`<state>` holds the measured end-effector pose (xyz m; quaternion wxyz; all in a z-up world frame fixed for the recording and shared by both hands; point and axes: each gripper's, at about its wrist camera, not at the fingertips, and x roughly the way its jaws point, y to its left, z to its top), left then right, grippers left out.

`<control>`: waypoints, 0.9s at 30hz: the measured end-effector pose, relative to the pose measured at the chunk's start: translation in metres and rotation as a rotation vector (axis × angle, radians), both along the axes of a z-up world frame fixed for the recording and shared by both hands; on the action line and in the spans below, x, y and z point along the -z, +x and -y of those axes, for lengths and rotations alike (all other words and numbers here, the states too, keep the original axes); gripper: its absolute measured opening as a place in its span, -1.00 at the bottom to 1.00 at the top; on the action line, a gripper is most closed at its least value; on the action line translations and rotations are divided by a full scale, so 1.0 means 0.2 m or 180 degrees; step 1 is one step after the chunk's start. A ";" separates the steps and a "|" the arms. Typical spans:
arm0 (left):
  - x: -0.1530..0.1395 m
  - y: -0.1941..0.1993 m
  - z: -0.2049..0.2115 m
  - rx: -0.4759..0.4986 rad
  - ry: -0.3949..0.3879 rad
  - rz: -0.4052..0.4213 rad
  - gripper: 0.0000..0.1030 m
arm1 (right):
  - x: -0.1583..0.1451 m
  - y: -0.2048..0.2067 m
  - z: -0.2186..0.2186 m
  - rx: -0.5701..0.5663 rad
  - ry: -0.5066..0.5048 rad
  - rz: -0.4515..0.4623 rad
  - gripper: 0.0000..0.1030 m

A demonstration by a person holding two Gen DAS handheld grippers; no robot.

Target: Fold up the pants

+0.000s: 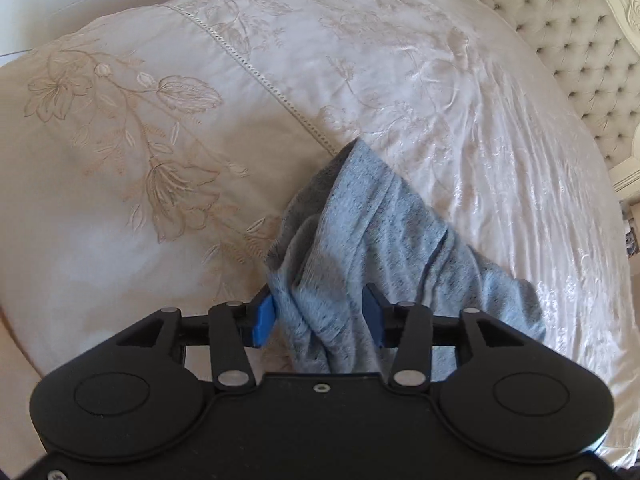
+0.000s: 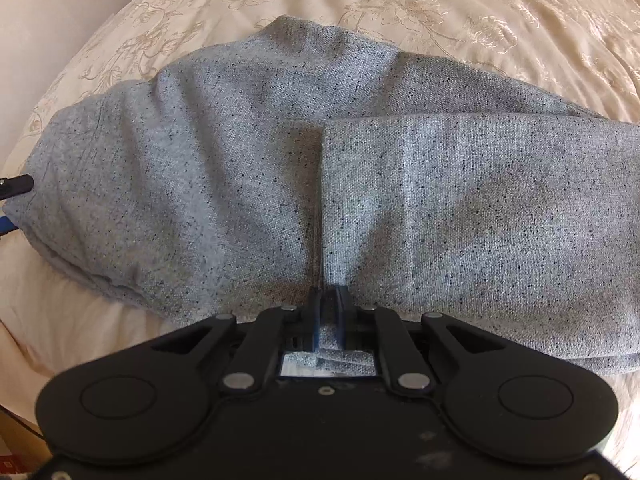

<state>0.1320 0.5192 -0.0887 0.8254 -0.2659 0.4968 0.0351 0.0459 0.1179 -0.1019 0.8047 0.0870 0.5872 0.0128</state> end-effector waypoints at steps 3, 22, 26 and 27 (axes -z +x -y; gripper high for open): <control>0.07 -0.05 0.03 0.0121 0.0087 -0.0143 0.04 | -0.01 0.00 0.00 -0.0048 -0.0019 -0.0011 -0.80; 0.00 0.02 0.07 0.0238 -0.0262 0.0129 -0.55 | -0.07 -0.02 -0.08 -0.0022 -0.0303 0.0108 -0.82; -0.20 -0.01 0.18 0.0530 -0.0043 0.0483 -0.56 | -0.06 -0.07 -0.09 -0.0052 -0.0275 0.0150 -0.83; -0.25 -0.01 0.21 0.0581 -0.0035 0.0556 -0.57 | -0.04 -0.08 -0.10 -0.0116 -0.0265 0.0131 -0.83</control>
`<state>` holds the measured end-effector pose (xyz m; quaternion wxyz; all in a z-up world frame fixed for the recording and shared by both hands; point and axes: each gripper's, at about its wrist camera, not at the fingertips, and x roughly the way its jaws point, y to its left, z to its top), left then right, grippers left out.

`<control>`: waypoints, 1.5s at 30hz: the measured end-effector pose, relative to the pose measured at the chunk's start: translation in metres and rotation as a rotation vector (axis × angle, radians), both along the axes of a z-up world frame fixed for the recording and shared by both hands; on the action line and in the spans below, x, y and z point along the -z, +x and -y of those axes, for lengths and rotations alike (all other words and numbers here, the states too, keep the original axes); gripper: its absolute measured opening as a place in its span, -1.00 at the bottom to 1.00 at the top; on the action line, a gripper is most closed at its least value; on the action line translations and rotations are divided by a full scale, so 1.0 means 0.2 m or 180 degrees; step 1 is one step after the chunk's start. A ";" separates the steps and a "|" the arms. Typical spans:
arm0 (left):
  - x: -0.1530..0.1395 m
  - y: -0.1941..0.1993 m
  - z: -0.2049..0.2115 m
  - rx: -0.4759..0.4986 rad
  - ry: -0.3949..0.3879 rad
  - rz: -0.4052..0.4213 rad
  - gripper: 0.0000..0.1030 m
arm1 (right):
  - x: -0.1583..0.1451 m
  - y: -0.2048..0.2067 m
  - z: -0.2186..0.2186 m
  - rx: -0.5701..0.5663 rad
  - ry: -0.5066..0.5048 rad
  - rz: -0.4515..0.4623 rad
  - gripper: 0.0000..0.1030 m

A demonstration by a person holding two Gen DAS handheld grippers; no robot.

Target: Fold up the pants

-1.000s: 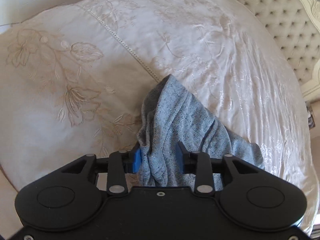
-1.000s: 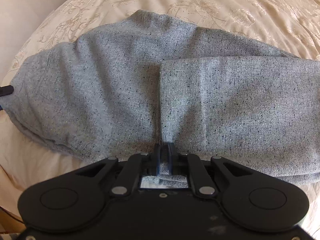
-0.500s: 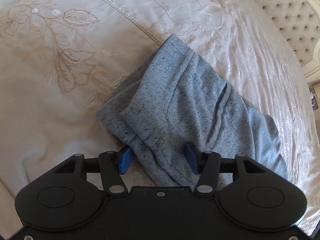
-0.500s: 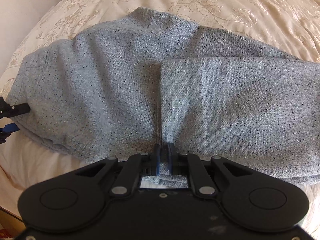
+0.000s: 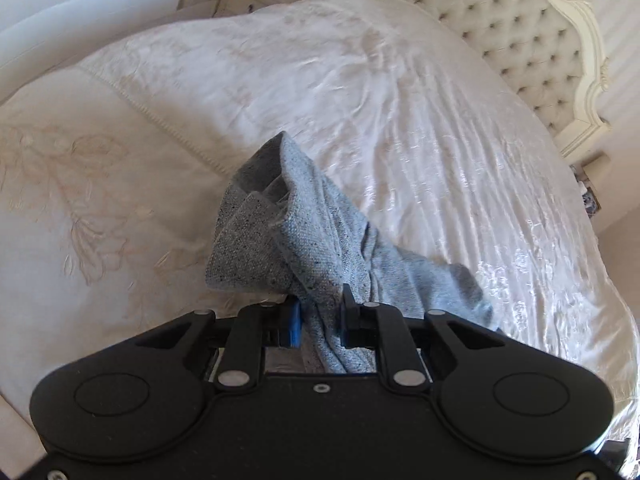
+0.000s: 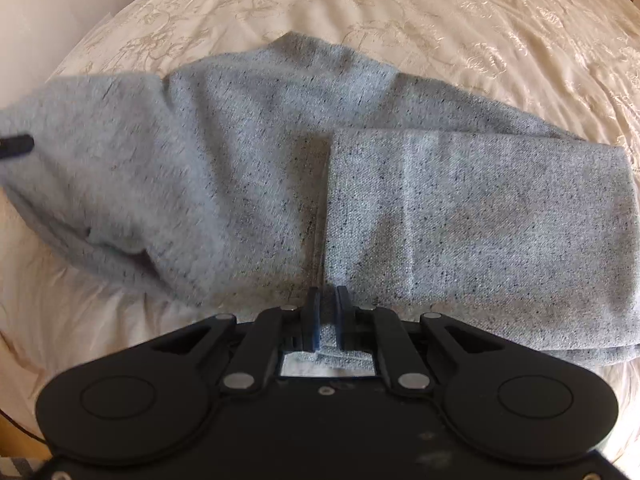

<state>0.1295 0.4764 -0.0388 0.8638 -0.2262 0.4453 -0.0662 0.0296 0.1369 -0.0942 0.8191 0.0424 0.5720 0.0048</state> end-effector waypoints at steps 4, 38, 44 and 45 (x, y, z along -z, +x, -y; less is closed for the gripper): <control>-0.19 -0.06 0.20 0.0275 0.0225 0.0331 -0.57 | 0.06 -0.01 -0.01 -0.0129 0.0019 0.0001 -0.82; -0.14 -0.58 1.84 0.1880 0.0790 0.0366 -0.39 | -0.21 -0.29 1.59 0.0791 0.1442 0.0305 -0.50; -0.14 -0.67 2.04 0.2497 0.0624 0.0373 -0.26 | -0.13 -0.25 1.63 0.0759 0.1362 0.0067 -0.50; -0.14 -0.68 2.03 0.2535 0.0585 0.0368 -0.26 | -0.11 -0.25 1.64 0.0802 0.1396 0.0027 -0.50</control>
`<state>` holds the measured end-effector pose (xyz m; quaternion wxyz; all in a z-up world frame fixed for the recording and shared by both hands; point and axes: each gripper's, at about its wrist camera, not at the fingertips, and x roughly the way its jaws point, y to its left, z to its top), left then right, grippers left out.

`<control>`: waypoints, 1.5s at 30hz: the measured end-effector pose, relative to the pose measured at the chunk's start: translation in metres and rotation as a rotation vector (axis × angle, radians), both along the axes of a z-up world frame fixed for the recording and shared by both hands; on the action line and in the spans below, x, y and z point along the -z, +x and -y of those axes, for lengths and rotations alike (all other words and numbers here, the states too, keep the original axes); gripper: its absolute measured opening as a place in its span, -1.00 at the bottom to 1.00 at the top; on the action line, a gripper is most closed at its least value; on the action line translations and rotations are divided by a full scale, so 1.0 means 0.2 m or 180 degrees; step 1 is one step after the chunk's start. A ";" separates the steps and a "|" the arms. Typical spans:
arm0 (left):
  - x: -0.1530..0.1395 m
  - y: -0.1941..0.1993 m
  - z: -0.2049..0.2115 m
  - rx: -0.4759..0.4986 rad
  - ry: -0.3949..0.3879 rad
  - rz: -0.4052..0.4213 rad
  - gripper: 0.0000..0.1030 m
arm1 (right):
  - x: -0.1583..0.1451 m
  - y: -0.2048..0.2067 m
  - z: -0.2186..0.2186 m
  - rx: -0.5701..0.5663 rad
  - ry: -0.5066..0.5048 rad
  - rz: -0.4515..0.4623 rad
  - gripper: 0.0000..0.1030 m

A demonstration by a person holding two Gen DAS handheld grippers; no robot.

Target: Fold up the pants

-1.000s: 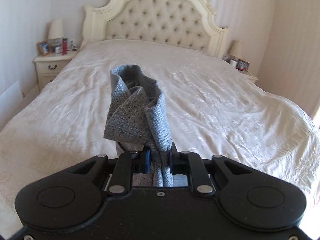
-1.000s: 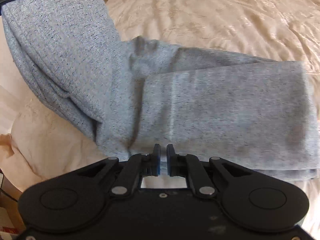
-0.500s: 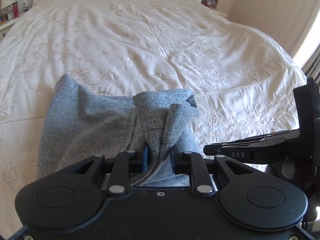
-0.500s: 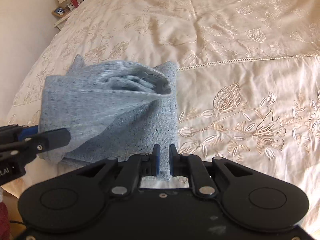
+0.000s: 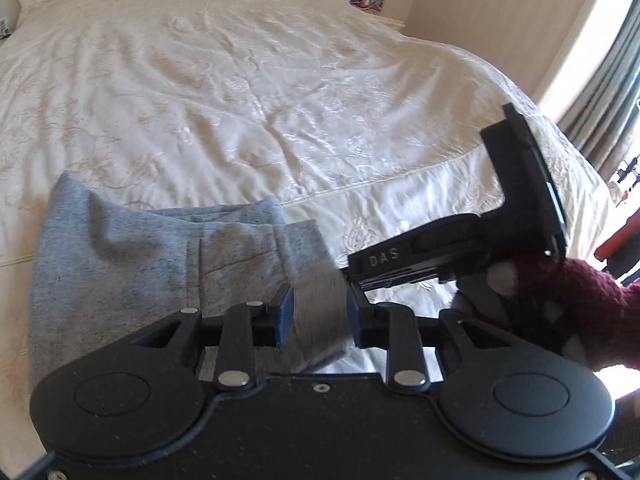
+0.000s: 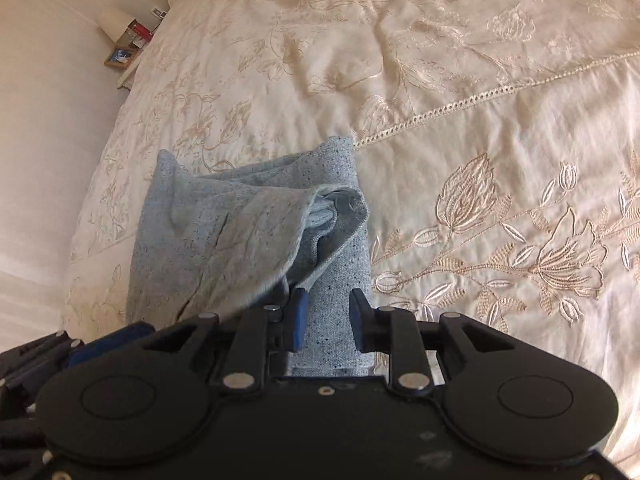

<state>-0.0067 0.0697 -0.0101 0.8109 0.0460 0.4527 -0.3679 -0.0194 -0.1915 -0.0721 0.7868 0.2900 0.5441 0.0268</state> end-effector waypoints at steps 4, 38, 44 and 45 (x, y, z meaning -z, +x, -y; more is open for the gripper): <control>0.00 0.03 -0.11 -0.0289 -0.0051 -0.0154 -0.26 | 0.02 -0.05 0.06 0.0123 0.0098 -0.0071 -0.49; 0.12 0.84 -0.72 -0.0604 0.0483 -0.0494 -0.24 | 0.06 0.22 0.02 0.0309 0.0038 0.0149 -0.90; 0.09 1.13 -0.65 -0.0618 0.0366 -0.0266 -0.23 | -0.12 0.18 -0.15 0.0212 -0.0468 0.0452 -0.93; 0.09 1.18 -0.62 -0.0594 0.0358 -0.0223 -0.23 | -0.14 0.17 -0.17 0.0211 -0.0527 0.0474 -0.93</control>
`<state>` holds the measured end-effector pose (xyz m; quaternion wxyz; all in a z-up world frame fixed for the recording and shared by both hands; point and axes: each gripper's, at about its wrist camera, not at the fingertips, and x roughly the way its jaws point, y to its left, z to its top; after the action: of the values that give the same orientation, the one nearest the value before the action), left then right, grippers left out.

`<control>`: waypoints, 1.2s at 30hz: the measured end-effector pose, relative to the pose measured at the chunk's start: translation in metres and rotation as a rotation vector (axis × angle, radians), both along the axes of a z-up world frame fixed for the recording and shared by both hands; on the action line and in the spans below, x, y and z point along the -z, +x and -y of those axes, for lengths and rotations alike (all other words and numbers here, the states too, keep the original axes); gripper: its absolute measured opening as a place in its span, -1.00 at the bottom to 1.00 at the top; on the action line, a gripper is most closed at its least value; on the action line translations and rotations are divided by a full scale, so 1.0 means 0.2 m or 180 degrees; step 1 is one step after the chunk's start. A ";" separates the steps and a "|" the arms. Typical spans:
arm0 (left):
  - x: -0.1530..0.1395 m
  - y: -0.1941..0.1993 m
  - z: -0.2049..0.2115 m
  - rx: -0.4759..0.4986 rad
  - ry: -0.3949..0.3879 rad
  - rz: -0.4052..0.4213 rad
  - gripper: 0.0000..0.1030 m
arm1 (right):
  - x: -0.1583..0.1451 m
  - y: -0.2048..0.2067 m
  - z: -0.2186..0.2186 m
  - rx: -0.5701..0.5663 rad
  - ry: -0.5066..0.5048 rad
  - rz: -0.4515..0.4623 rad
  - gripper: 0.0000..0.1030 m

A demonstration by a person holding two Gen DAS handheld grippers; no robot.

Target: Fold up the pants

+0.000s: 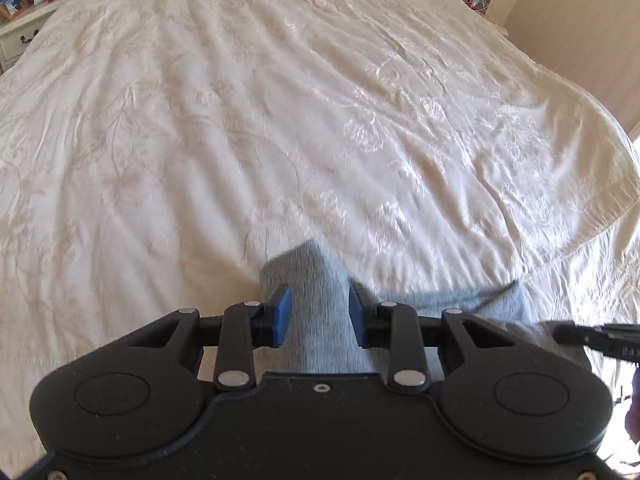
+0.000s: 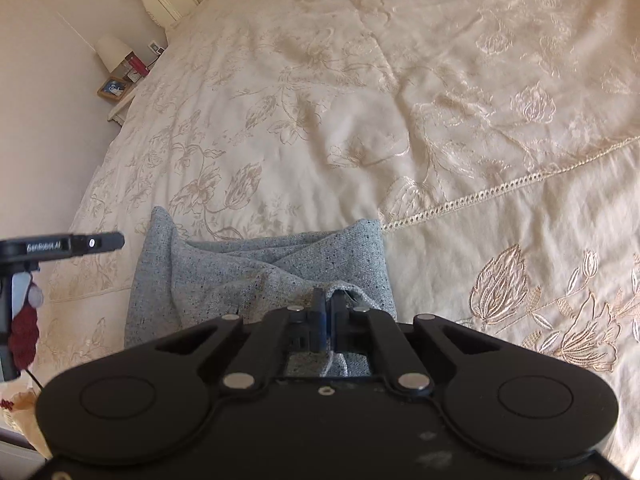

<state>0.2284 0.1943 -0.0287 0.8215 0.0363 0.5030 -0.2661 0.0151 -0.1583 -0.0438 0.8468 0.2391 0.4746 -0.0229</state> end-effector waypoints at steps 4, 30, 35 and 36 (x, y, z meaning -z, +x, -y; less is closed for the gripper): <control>0.05 0.15 0.12 0.0196 0.0073 0.0045 -0.23 | -0.03 -0.01 -0.04 0.0031 -0.0144 0.0013 -0.93; 0.26 0.34 -0.10 -0.0236 0.0828 -0.0110 -0.80 | 0.10 0.34 -0.04 0.0053 -0.0306 -0.0385 -0.91; 0.09 0.19 -0.22 -0.0591 0.0556 0.0075 -0.80 | -0.01 0.27 -0.03 0.0263 -0.0394 -0.0157 -0.78; 0.04 0.11 -0.22 -0.0566 0.0473 0.0105 -0.80 | -0.05 0.24 -0.05 0.0238 -0.0421 -0.0058 -0.78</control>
<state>0.2501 0.2387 -0.0374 0.8450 0.0567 0.5091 -0.1535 0.0625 -0.1485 -0.0333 0.8550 0.2000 0.4705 -0.0879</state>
